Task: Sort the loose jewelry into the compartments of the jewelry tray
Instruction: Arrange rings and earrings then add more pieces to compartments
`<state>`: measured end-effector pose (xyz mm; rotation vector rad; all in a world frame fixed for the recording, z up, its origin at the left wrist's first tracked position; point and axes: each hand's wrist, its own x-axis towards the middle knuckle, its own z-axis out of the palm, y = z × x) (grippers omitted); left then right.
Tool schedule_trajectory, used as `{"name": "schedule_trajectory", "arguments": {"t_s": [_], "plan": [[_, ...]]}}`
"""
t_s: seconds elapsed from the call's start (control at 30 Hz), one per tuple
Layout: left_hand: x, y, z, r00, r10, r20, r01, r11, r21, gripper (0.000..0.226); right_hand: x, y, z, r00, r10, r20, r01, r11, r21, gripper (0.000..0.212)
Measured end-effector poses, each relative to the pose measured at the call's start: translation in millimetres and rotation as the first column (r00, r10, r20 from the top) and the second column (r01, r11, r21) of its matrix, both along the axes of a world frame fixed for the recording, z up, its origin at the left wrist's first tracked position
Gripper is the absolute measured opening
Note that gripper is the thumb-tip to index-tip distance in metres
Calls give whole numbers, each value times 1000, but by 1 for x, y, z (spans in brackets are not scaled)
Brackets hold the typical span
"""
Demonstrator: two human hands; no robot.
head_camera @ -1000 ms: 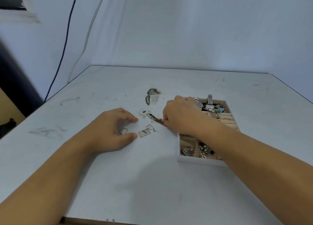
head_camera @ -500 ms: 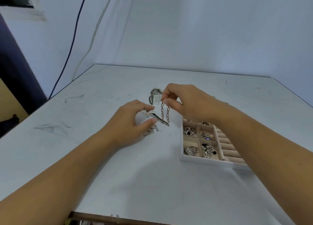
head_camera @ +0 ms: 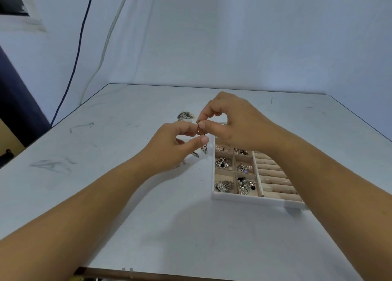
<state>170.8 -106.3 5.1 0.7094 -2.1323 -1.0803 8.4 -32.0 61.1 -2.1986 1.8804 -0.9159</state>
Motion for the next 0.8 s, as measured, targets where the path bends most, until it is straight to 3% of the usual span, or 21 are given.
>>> {"name": "schedule_trajectory", "arguments": {"t_s": [0.27,0.47,0.8], "plan": [[15,3,2,995,16,96,-20,999,39,11,-1,-1,-16,1000,2,-1,-2,998,56,5],[45,-13,12,978,152,140,-156,988,20,9,14,-15,-21,999,41,-14,-39,992,118,9],[71,-22,2,939,331,97,-340,935,98,13,38,-36,-36,937,60,-343,62,940,335,27]]}}
